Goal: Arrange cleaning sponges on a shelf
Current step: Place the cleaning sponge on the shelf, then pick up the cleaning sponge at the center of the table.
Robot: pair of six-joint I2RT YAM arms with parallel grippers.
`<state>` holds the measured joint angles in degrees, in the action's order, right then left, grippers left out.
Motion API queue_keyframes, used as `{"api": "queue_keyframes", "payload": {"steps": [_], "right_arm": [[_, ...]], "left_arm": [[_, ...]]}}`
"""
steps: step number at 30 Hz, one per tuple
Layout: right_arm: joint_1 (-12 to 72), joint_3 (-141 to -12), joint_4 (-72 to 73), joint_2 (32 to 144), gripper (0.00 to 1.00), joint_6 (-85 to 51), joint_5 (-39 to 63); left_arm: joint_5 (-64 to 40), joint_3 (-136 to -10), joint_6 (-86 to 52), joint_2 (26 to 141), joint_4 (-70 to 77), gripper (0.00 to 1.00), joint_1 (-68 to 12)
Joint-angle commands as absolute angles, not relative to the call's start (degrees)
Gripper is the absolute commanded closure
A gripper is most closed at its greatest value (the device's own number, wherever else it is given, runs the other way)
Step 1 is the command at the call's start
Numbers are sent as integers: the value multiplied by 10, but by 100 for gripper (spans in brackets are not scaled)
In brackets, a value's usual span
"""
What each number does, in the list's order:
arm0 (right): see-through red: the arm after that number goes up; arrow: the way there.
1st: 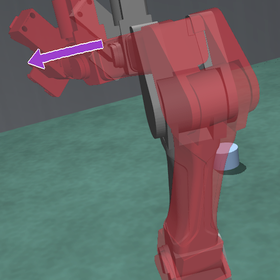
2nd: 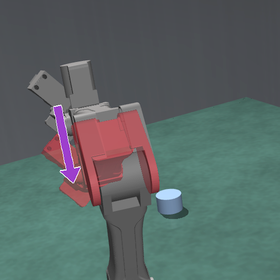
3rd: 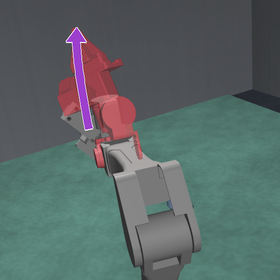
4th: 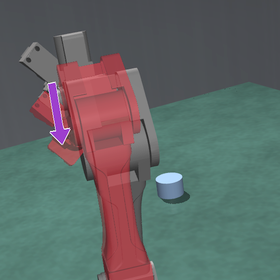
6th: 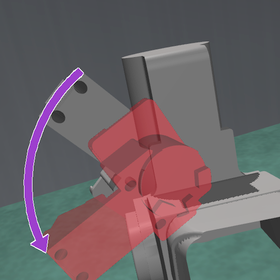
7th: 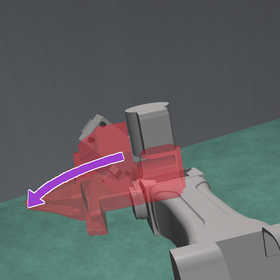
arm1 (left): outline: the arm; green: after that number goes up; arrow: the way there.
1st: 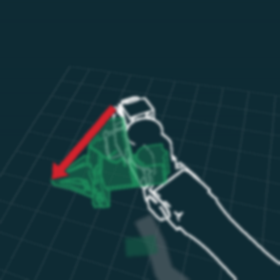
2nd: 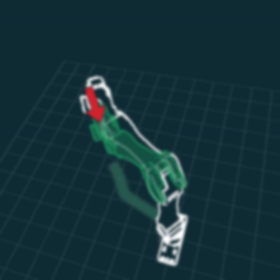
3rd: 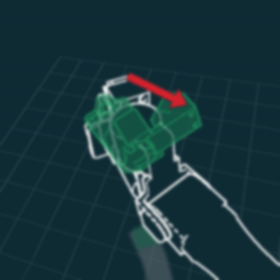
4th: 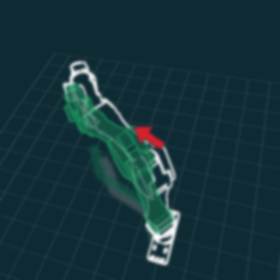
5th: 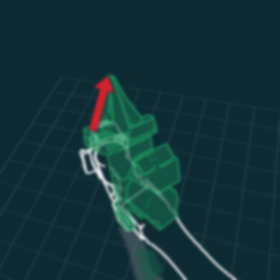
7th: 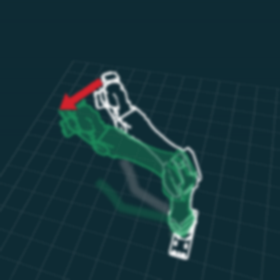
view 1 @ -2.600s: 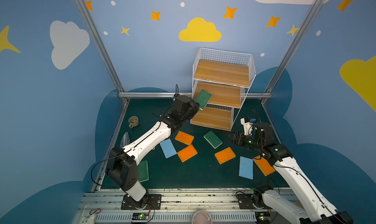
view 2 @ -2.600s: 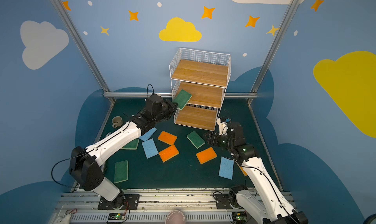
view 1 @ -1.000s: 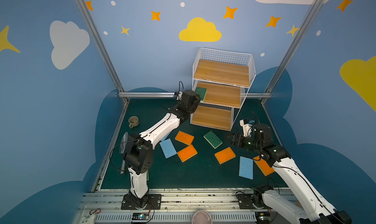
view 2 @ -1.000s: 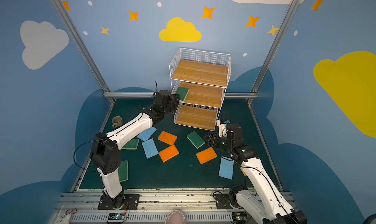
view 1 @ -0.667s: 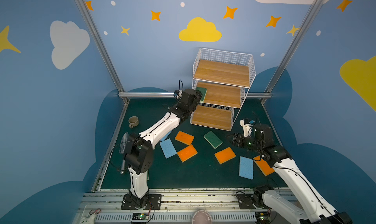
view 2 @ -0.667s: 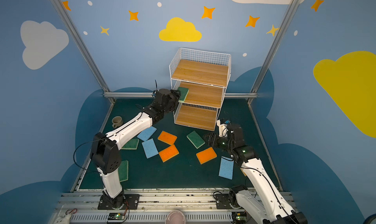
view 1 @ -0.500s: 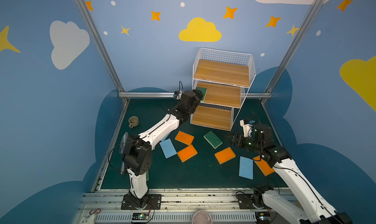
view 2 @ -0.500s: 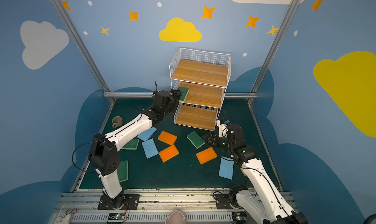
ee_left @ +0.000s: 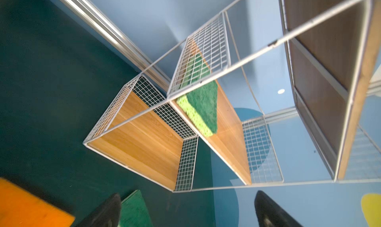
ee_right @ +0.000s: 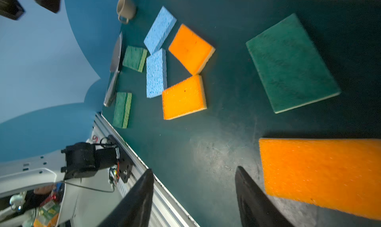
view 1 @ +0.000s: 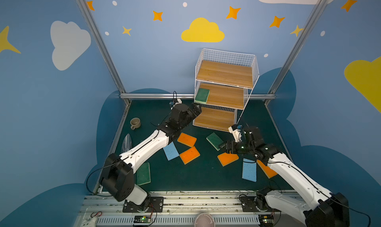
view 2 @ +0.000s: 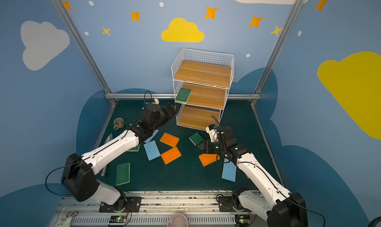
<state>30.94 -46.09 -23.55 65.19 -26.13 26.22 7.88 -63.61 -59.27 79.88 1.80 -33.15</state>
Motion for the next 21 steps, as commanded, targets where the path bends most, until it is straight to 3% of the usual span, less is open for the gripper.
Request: {"api": "queue_keyframes", "payload": {"steps": [1, 12, 21], "right_arm": [[341, -499, -211, 708, 34, -259, 262], [399, -656, -268, 978, 34, -247, 270], [411, -703, -262, 1079, 41, -242, 263]], "left_arm": [[39, -564, -513, 733, -39, 1, -316], [-10, -332, -494, 567, -143, 1, -292], [-37, -249, -521, 516, -139, 1, -289]]}}
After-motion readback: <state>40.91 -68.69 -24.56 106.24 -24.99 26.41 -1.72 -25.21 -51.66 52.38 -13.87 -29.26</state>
